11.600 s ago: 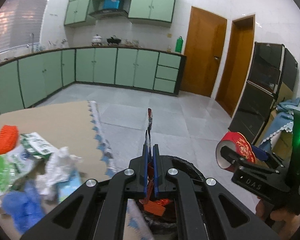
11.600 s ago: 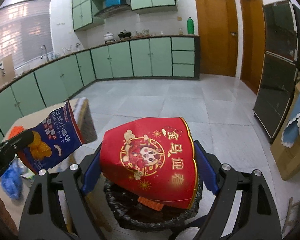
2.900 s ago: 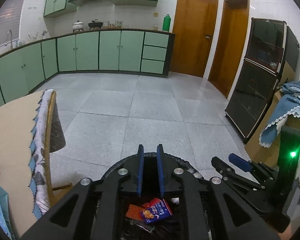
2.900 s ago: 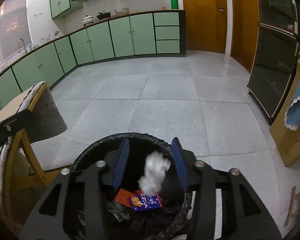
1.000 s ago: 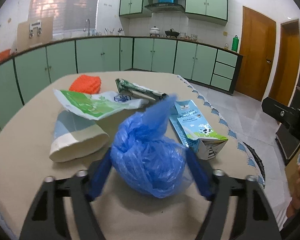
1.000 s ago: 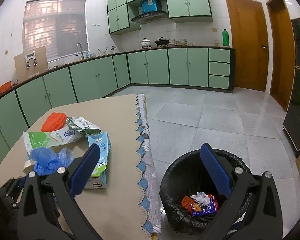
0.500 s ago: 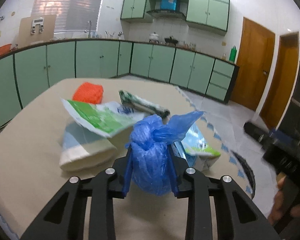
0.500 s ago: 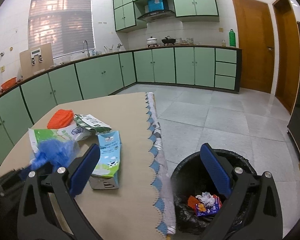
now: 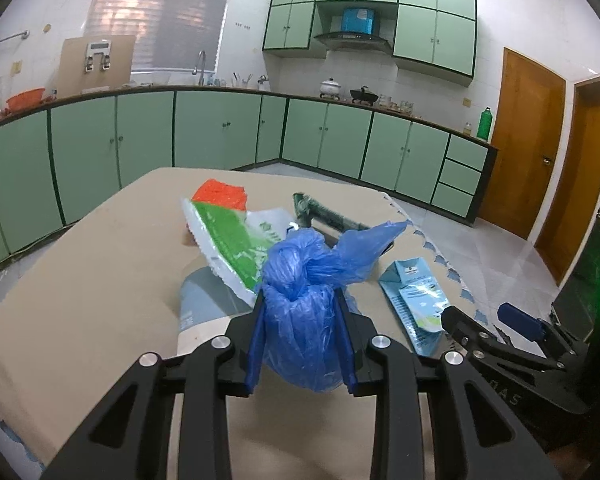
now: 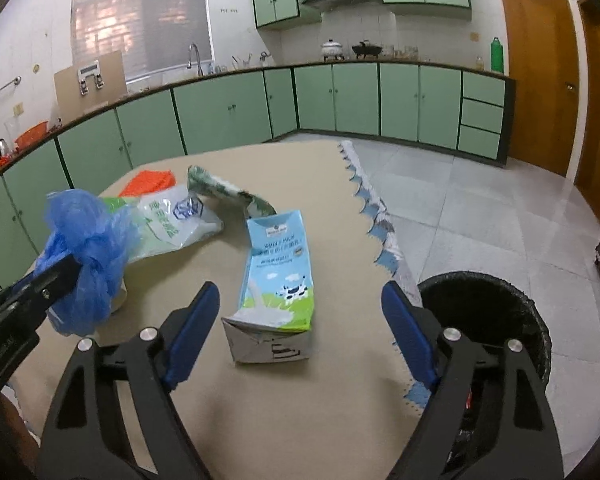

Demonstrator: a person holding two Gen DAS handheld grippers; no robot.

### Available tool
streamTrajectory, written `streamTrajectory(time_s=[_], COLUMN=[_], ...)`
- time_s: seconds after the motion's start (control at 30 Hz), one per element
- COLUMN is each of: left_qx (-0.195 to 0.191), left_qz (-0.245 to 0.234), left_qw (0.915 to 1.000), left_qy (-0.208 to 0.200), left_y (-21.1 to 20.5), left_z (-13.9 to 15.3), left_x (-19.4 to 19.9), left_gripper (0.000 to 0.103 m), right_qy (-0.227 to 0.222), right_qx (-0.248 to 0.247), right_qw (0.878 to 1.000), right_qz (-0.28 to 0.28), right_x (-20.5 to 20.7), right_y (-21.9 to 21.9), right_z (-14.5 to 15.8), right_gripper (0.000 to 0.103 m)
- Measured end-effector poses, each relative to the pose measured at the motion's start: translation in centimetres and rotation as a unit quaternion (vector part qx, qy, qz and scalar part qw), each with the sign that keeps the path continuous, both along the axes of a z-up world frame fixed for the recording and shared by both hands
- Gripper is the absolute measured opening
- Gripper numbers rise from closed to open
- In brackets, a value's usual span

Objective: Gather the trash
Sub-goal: 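Grasp the whole milk carton with the right tool while the left tool holds the blue bag, then carry the blue bag and milk carton over the bin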

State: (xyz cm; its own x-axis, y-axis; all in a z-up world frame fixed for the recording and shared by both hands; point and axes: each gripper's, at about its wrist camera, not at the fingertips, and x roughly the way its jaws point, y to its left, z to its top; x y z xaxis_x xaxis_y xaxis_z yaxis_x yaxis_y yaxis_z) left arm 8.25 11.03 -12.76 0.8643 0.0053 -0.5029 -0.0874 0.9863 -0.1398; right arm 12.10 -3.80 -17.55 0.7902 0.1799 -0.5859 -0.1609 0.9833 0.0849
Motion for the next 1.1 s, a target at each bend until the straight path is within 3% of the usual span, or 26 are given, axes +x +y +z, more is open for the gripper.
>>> streamTrajectory(time_s=[0.37, 0.47, 0.63, 1.1], left_qx=[-0.013, -0.016, -0.018, -0.018], left_qz=[-0.002, -0.003, -0.004, -0.03], left_qw=[0.9999, 0.9999, 0.9998, 0.9992], left_qy=[0.003, 0.003, 0.0, -0.02], left_y=[0.9, 1.0, 1.1, -0.9], left_z=[-0.3, -0.3, -0.1, 1.8], left_x=[0.6, 0.5, 0.3, 0.4], left_gripper=[0.031, 0.031, 0.031, 0.031], right_qy=[0.031, 0.048, 0.079, 0.038], right_qx=[-0.033, -0.044, -0.033, -0.01], right_qw=[0.999, 0.998, 0.996, 0.999], right_qz=[0.012, 0.013, 0.022, 0.021], right_x=[2.3, 2.9, 3.7, 2.2], right_y=[2.1, 2.6, 2.4, -0.2], right_z=[-0.7, -1.4, -2.3, 0.9], right_gripper=[0.077, 0.071, 0.046, 0.045])
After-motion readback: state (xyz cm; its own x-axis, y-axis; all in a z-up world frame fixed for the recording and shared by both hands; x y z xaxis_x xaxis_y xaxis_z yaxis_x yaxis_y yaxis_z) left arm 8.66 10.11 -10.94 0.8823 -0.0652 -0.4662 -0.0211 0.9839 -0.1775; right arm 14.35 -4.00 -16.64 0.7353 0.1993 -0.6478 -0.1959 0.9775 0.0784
